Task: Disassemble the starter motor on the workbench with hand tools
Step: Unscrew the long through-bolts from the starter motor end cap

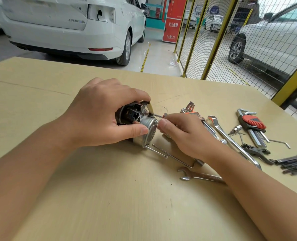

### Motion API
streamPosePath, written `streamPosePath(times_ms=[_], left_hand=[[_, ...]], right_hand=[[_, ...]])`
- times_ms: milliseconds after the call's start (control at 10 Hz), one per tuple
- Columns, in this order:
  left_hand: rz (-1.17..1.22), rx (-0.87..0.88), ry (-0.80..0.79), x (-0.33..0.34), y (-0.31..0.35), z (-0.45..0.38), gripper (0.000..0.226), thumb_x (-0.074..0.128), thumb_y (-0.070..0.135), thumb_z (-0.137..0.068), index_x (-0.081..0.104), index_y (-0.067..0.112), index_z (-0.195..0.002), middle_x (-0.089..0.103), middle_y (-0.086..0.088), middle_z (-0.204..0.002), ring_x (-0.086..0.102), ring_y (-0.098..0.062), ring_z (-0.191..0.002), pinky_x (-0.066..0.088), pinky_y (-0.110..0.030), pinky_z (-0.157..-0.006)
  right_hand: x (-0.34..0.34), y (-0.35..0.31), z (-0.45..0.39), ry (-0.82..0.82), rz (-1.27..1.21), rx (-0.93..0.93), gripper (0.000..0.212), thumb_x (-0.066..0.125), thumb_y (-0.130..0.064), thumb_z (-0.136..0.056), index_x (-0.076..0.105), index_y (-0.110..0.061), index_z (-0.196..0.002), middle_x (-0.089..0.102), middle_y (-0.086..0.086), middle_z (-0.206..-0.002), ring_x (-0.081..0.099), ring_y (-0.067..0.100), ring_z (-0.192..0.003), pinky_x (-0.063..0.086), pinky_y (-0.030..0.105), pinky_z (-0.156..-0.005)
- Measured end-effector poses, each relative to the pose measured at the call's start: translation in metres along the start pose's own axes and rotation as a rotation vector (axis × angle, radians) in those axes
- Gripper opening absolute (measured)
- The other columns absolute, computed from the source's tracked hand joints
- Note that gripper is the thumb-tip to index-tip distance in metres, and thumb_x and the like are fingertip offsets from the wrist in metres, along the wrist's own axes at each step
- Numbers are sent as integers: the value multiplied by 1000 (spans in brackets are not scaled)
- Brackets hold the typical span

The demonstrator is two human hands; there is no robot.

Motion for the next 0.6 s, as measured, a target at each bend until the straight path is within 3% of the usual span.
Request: streamPosePath(times_ms=[100, 200, 300, 400, 500, 600], left_hand=[[3, -4, -1, 0, 0, 0, 58, 66, 66, -79, 71, 27, -122, 73, 13, -101, 66, -24, -91, 45, -45, -81], [4, -6, -2, -1, 0, 0, 58, 67, 66, -79, 71, 27, -122, 73, 12, -101, 66, -24, -91, 46, -46, -80], [6, -5, -3, -1, 0, 0, 58, 67, 66, -79, 71, 27, -122, 73, 12, -101, 66, -24, -91, 46, -46, -80], [5, -1, 1, 0, 1, 0, 58, 66, 66, -79, 71, 27, -122, 73, 12, -101, 66, -24, -90, 45, -44, -80], [4, 0, 2, 0, 0, 0, 59, 66, 66, -79, 71, 26, -122, 73, 11, -102, 67, -25, -91, 46, -45, -81], [3, 1, 5, -1, 1, 0, 58, 66, 65, -79, 72, 26, -121, 73, 11, -102, 67, -26, -91, 46, -46, -82]], right_hand=[[0, -1, -1, 25, 73, -16, 27, 55, -41, -97, 61, -25, -75, 57, -10, -61, 50, 4, -60, 42, 31, -61], [-5, -3, 0, 115, 62, -31, 15, 73, -34, -89, 64, -35, -77, 66, -15, -70, 55, -2, -64, 38, 17, -59], [-4, -4, 1, 83, 16, -30, 15, 70, -39, -90, 65, -32, -77, 63, -18, -66, 55, -2, -61, 36, 14, -57], [1, 1, 0, -5, 2, 2, 33, 51, -43, -98, 62, -23, -75, 58, -10, -62, 51, 4, -59, 42, 31, -61], [-1, -1, 0, 58, 47, -14, 22, 63, -36, -95, 64, -25, -76, 60, -10, -63, 50, 4, -59, 41, 28, -60], [-7, -2, 1, 144, 13, -27, 14, 80, -28, -83, 67, -29, -77, 66, -15, -70, 54, -2, -61, 35, 11, -57]])
Point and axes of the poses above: each hand's wrist, its own z-axis away from the middle knuckle, its own x-axis out of the palm, y = z × x, the point moved 6 cm from there along -z, towards the middle knuckle
